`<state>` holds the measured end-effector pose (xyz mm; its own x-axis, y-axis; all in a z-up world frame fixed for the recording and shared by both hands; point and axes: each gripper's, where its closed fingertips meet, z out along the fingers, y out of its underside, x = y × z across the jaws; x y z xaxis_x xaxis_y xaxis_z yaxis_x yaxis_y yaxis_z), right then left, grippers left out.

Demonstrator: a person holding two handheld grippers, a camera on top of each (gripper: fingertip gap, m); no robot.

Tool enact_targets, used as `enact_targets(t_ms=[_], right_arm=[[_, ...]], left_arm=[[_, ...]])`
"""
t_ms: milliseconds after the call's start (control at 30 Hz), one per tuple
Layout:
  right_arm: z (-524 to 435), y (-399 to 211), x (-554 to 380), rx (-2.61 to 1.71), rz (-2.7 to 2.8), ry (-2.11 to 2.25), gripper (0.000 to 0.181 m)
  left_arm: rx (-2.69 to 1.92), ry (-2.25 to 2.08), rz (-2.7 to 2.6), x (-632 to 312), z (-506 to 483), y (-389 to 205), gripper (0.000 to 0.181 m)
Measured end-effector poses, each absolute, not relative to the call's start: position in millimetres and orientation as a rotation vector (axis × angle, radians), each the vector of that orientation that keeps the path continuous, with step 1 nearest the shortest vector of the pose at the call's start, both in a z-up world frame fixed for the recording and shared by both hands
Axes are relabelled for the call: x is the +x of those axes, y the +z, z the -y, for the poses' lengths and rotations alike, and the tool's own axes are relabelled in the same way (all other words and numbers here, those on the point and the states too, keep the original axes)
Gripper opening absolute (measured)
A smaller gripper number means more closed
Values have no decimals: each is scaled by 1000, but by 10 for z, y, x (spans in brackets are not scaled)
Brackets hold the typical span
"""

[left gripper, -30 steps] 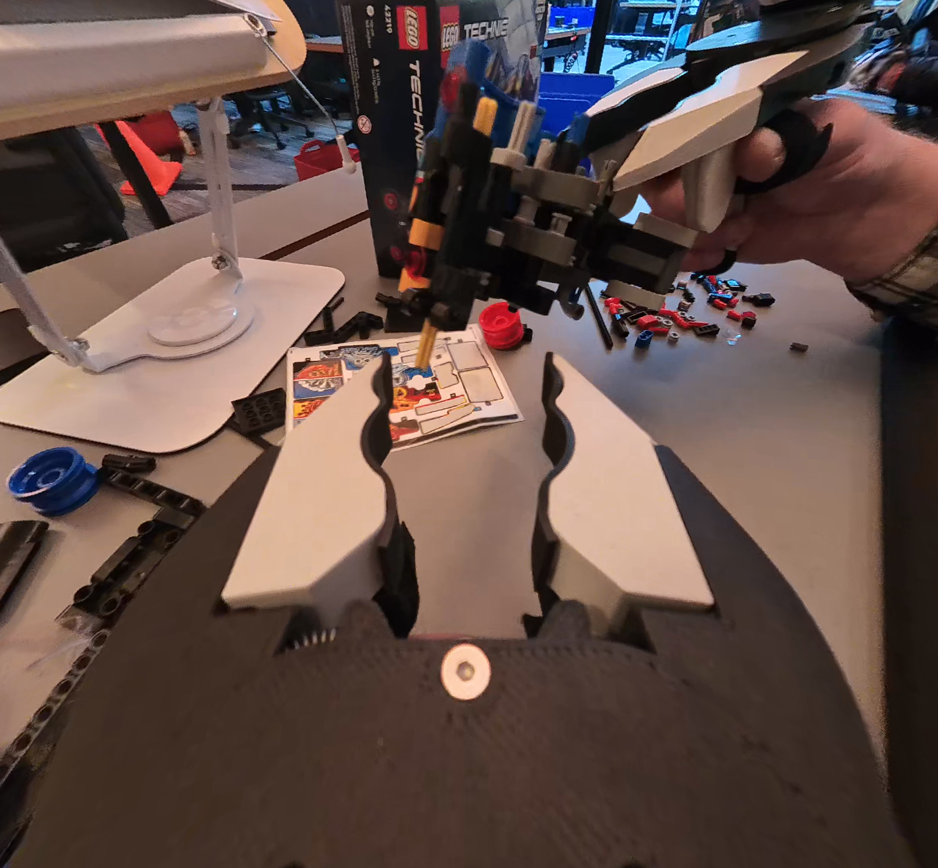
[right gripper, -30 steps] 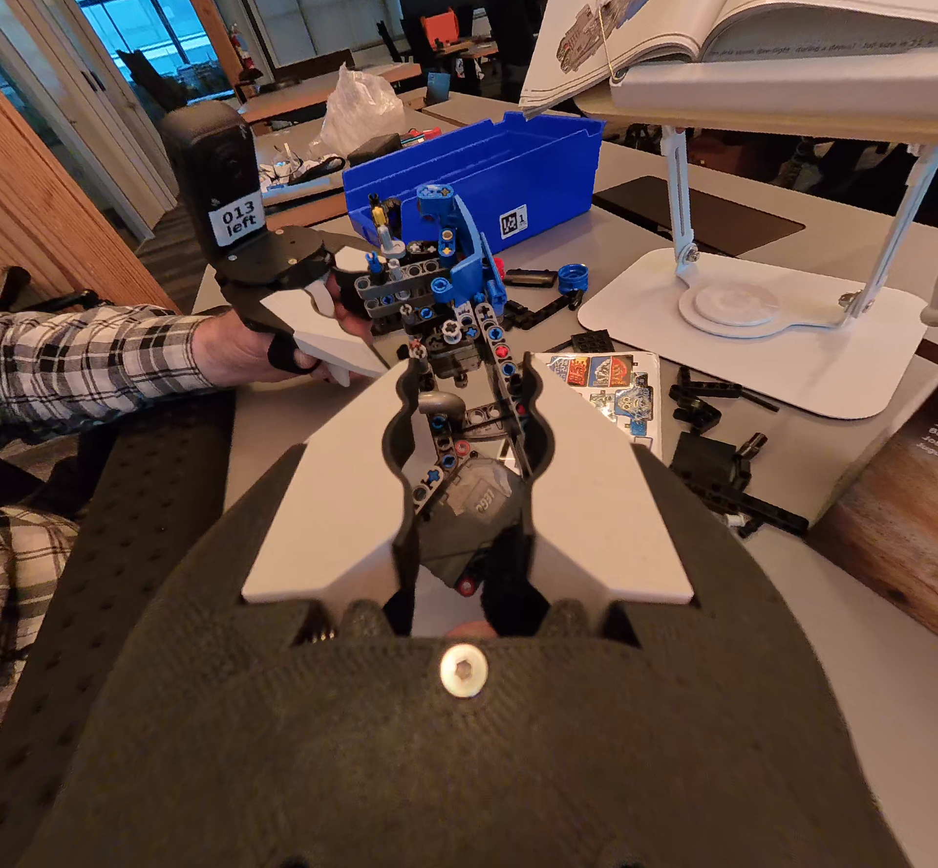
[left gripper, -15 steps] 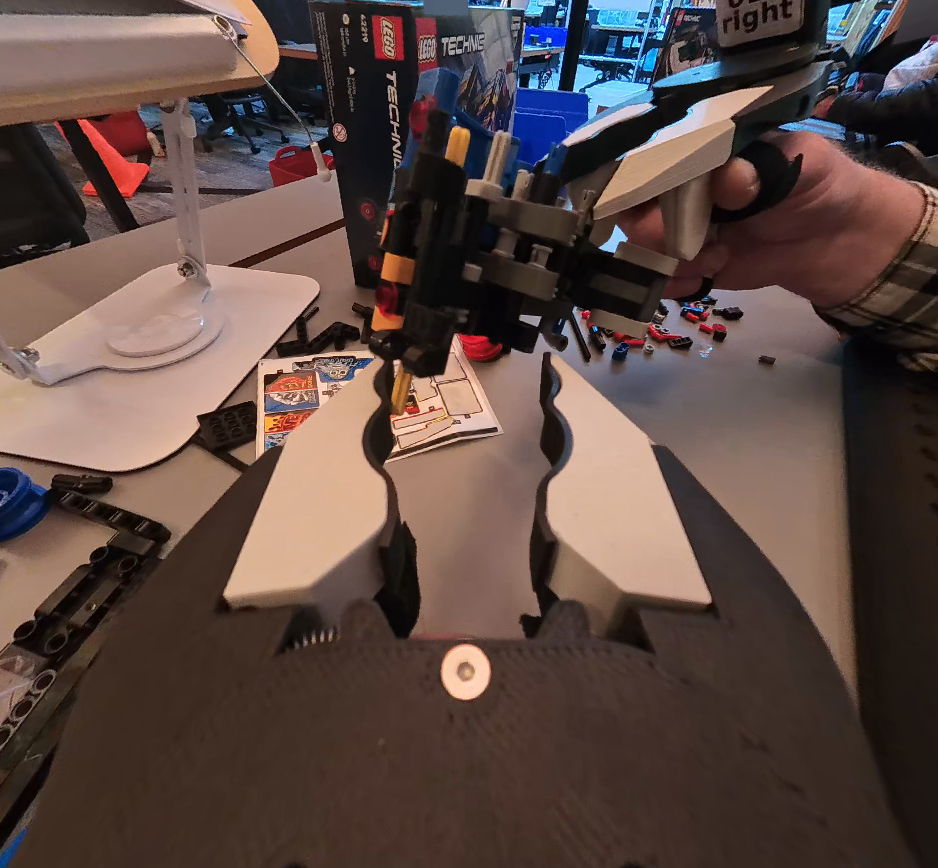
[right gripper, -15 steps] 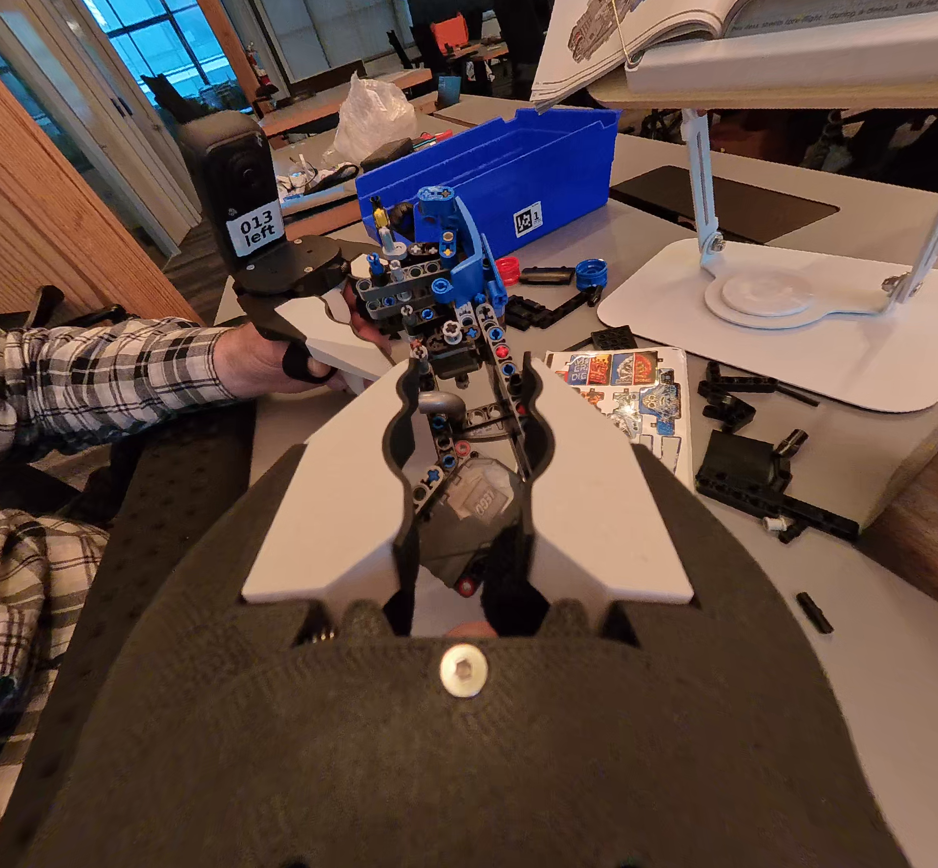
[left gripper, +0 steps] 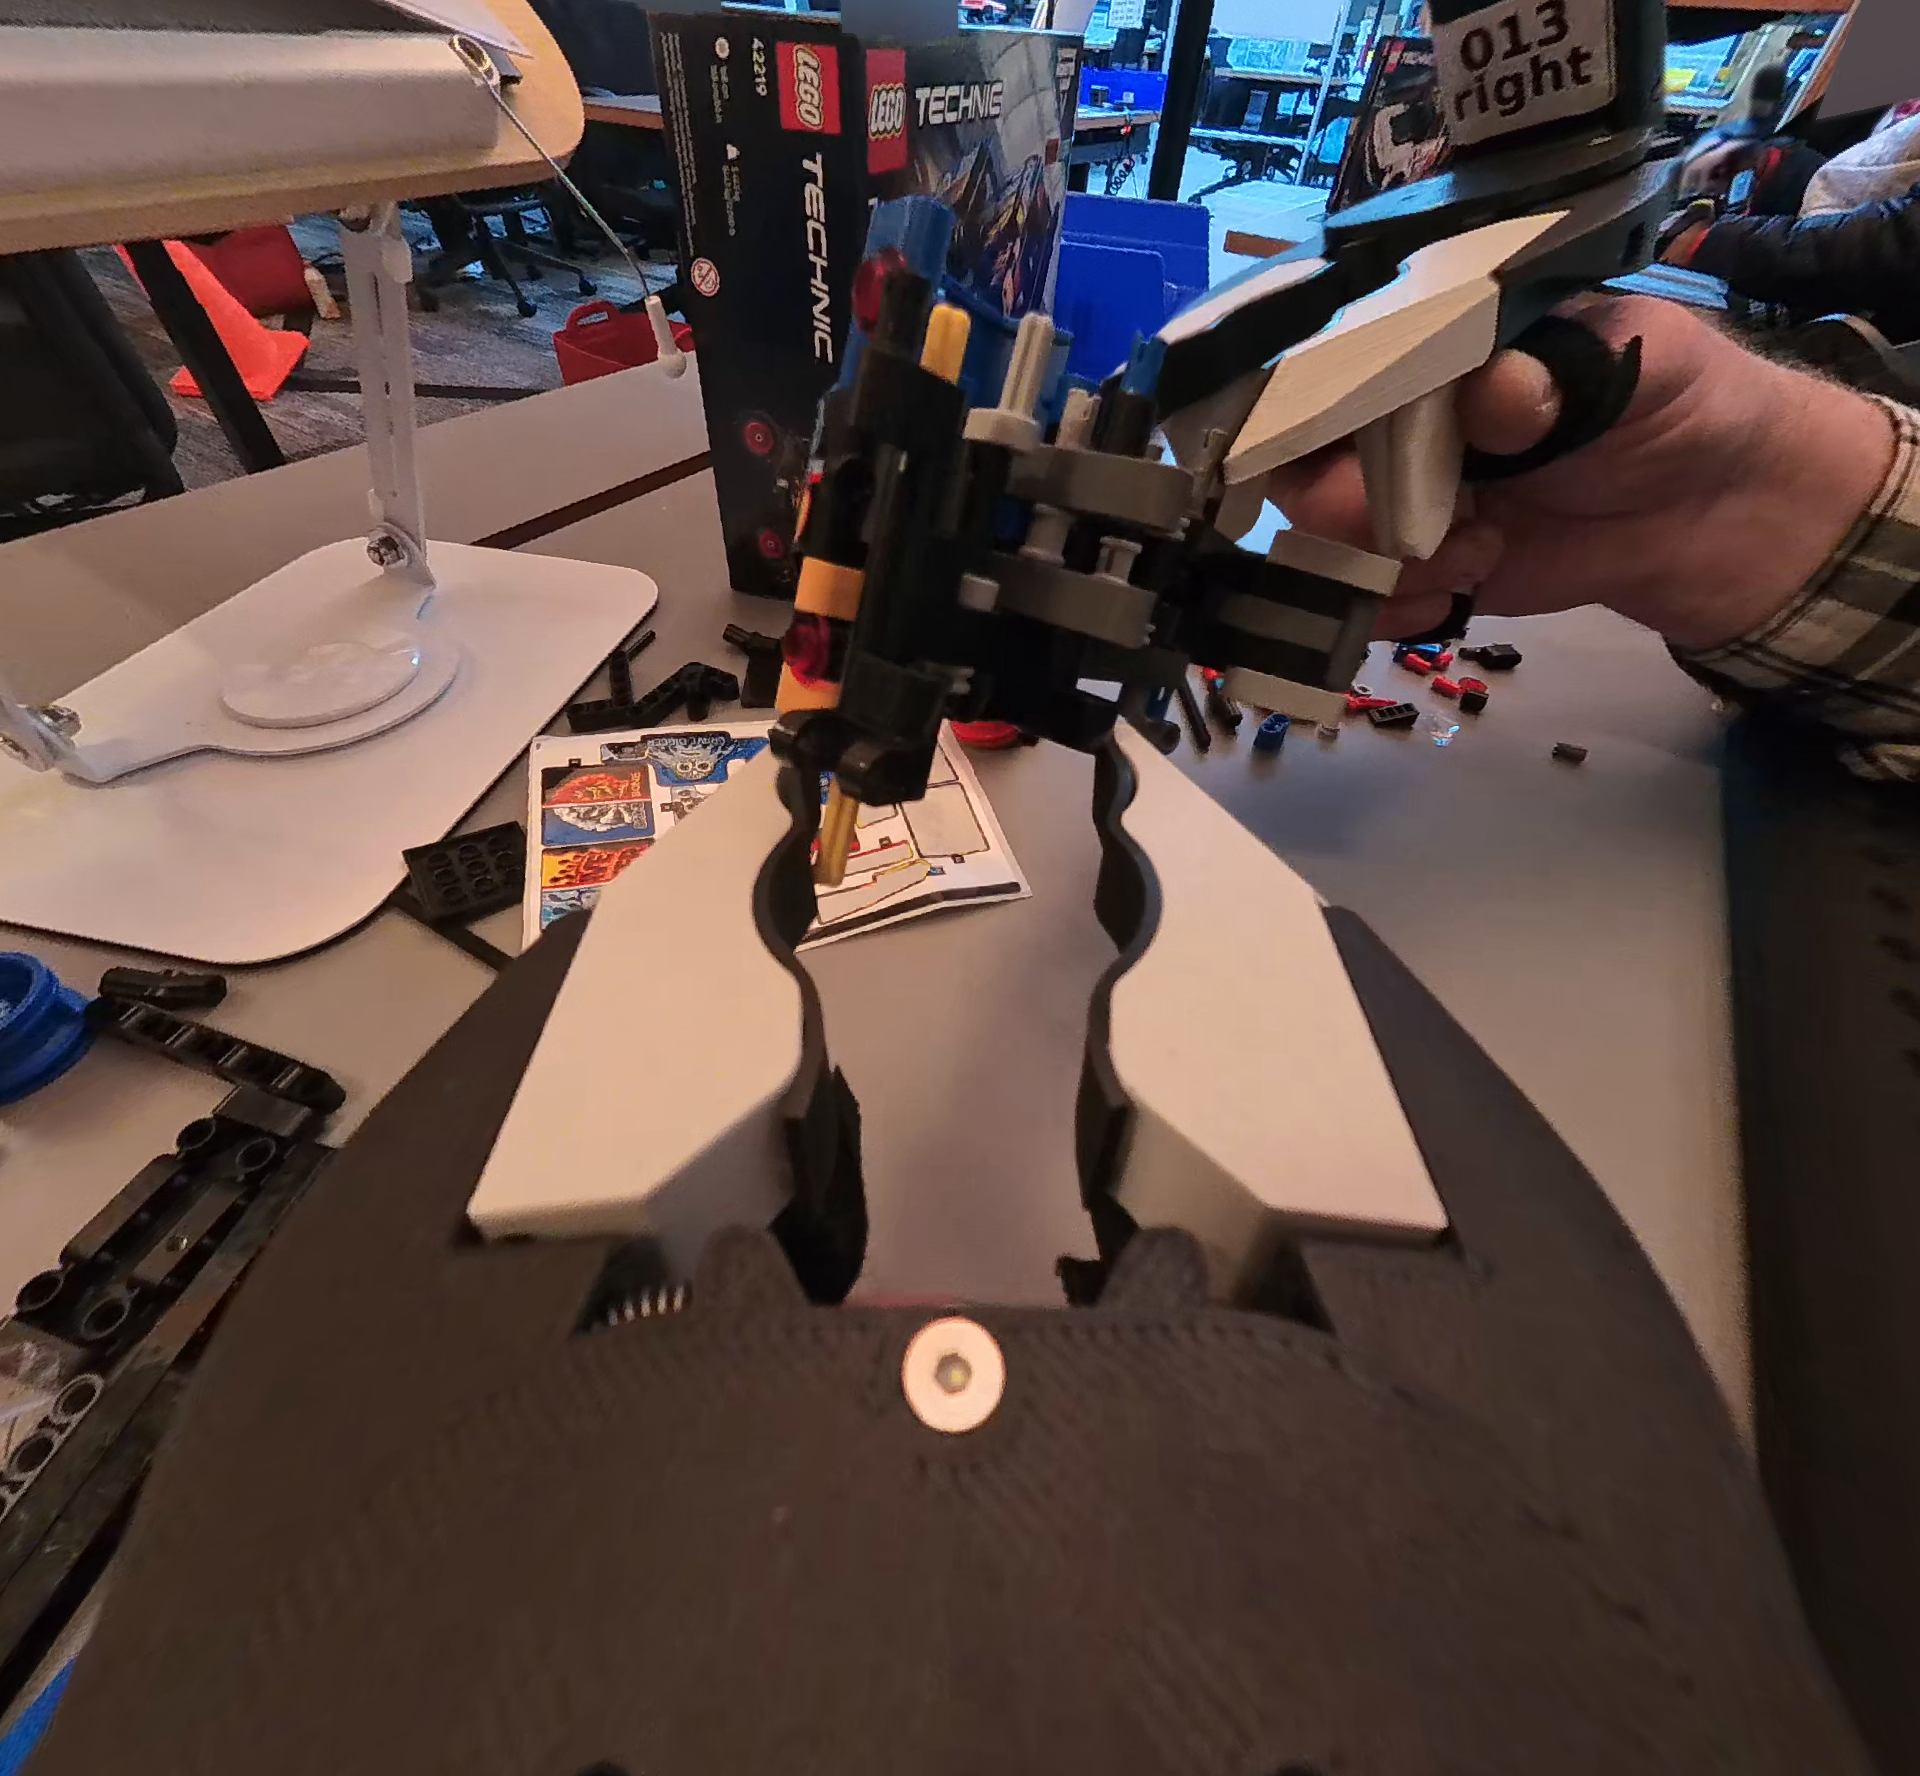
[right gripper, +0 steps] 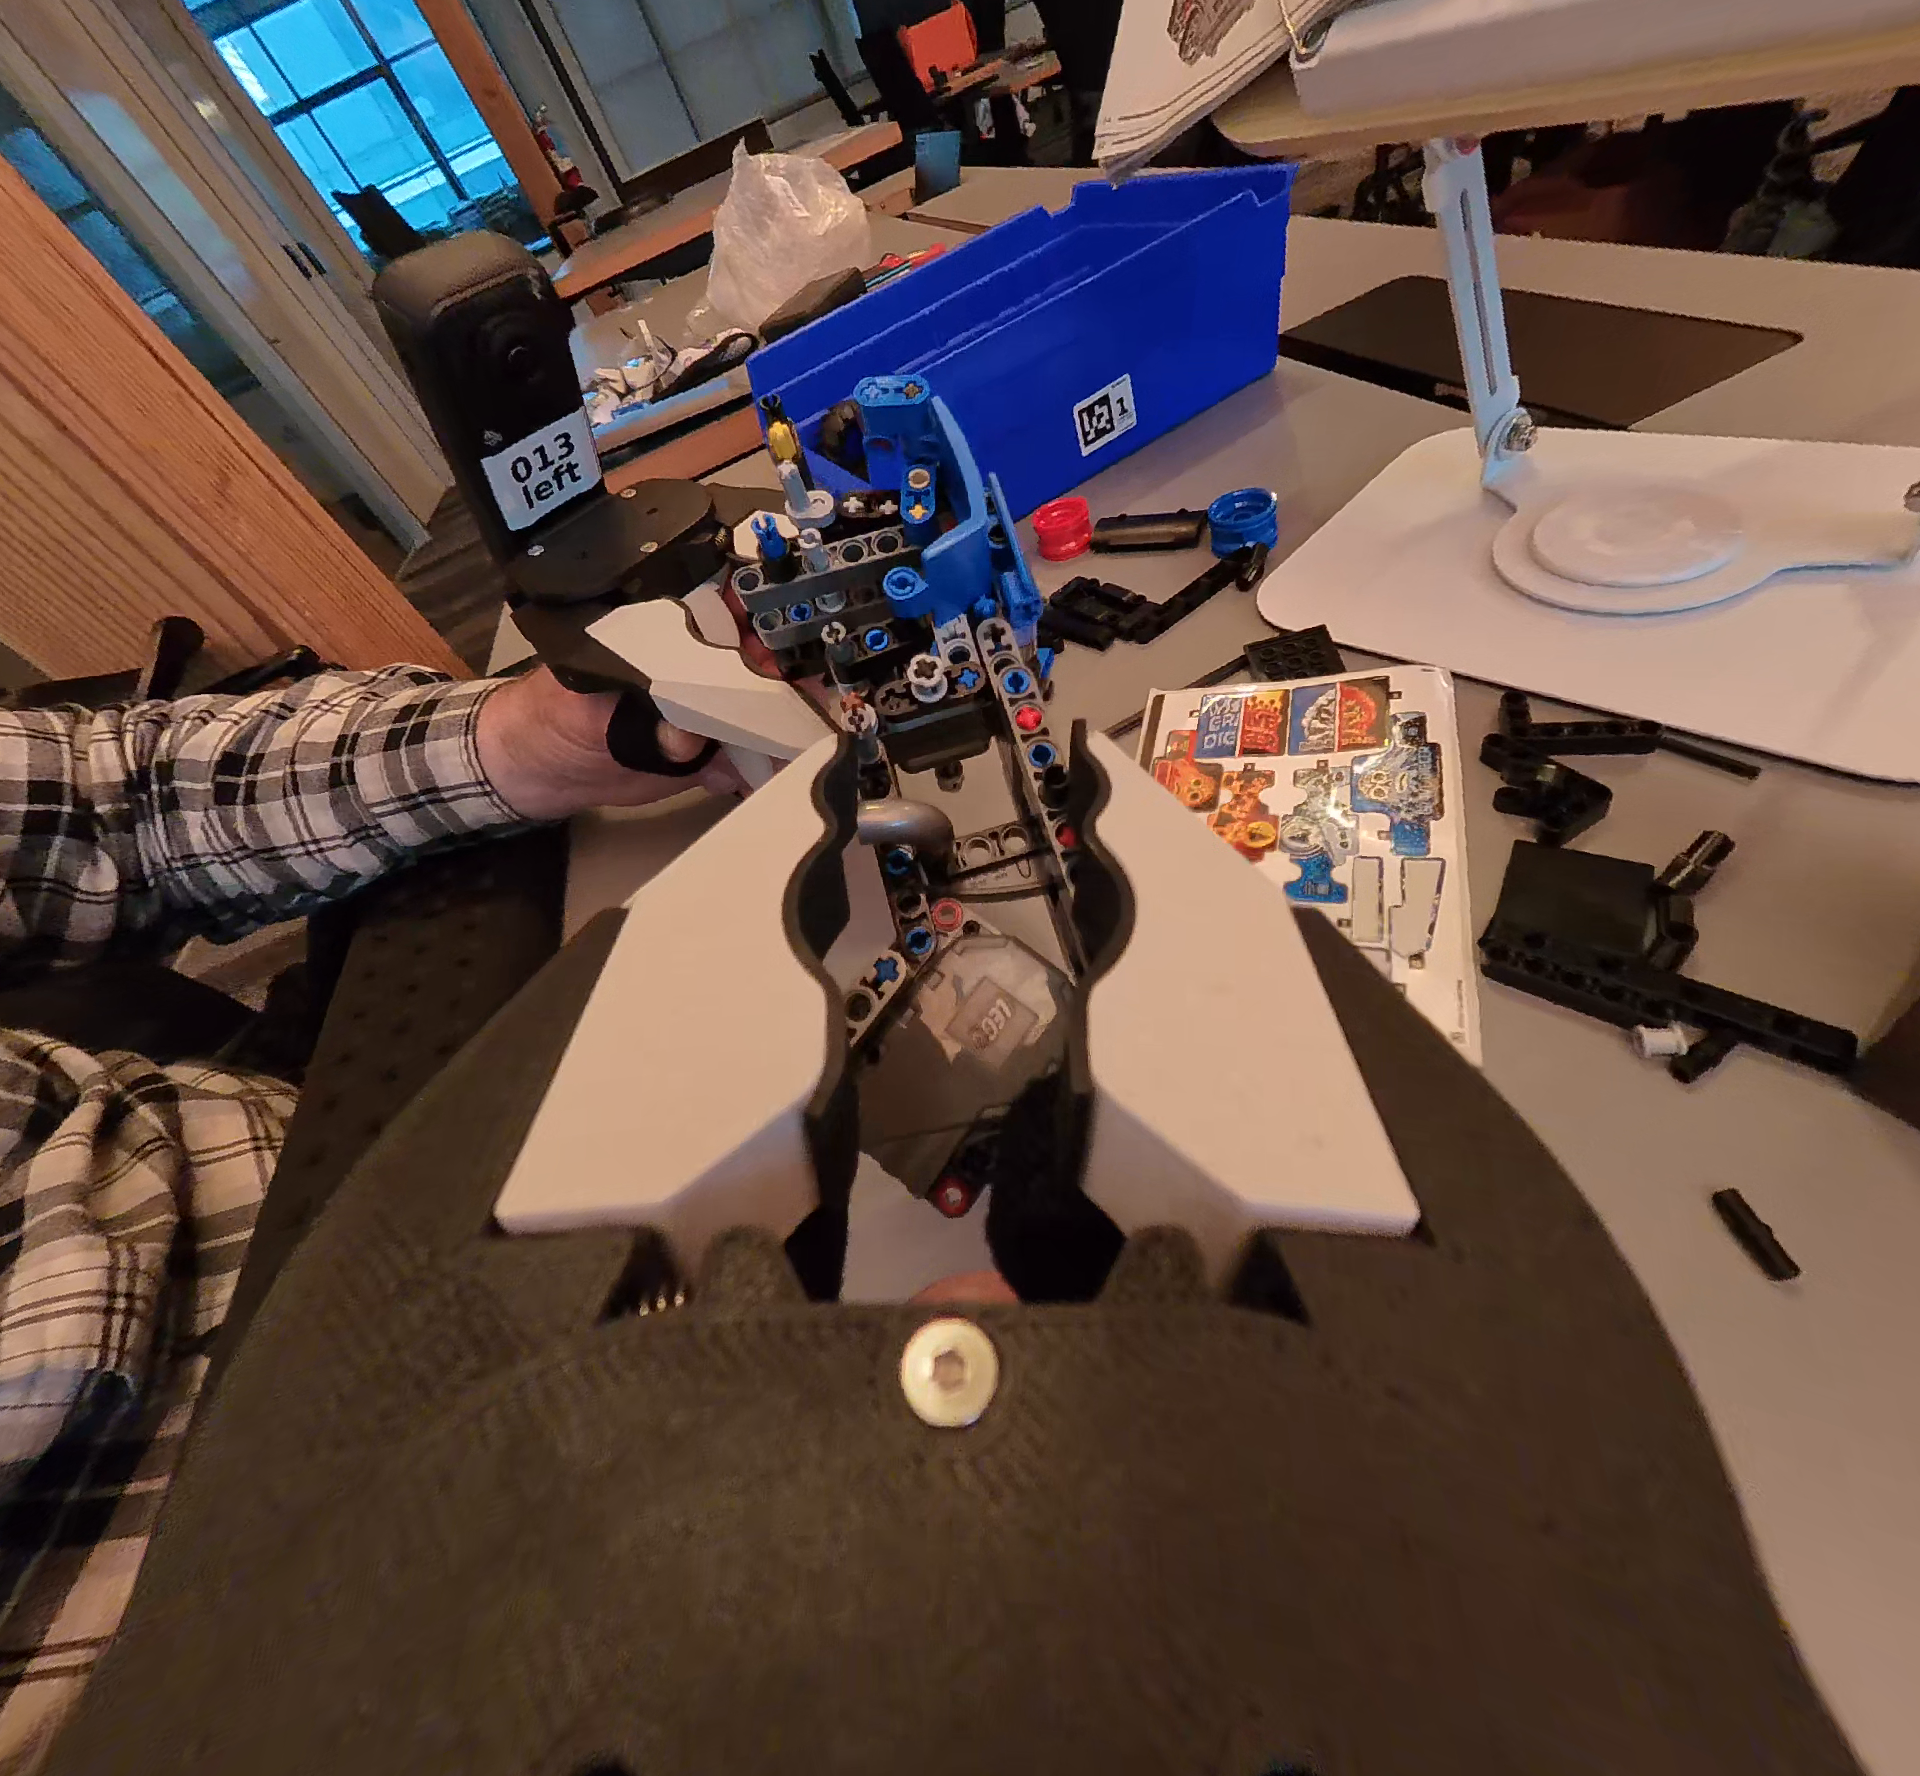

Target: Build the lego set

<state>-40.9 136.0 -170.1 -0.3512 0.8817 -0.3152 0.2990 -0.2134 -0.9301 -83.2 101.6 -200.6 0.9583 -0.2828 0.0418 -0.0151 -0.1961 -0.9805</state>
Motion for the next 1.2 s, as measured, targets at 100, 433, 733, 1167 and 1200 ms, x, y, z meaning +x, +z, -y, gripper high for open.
enact_targets(t_ms=[100, 433, 733, 1167, 1200], right_arm=[[-1359, -1736, -409, -1423, 1575, 1617, 39], [-1320, -1873, -369, -1489, 1653, 1628, 40], [-1257, -2102, -305, -1592, 1773, 1603, 40], [-1120, -2399, -174, -1591, 2014, 1498, 43], [-1082, -2414, -155, -1579, 2043, 1507, 41]], left_arm=[[-1758, -251, -219, -837, -1017, -2008, 50], [-1761, -283, -215, -835, -1010, -2012, 51], [-1818, -356, -216, -807, -996, -2110, 51], [-1899, -462, -214, -750, -972, -2270, 39], [-1893, -462, -203, -761, -978, -2261, 33]])
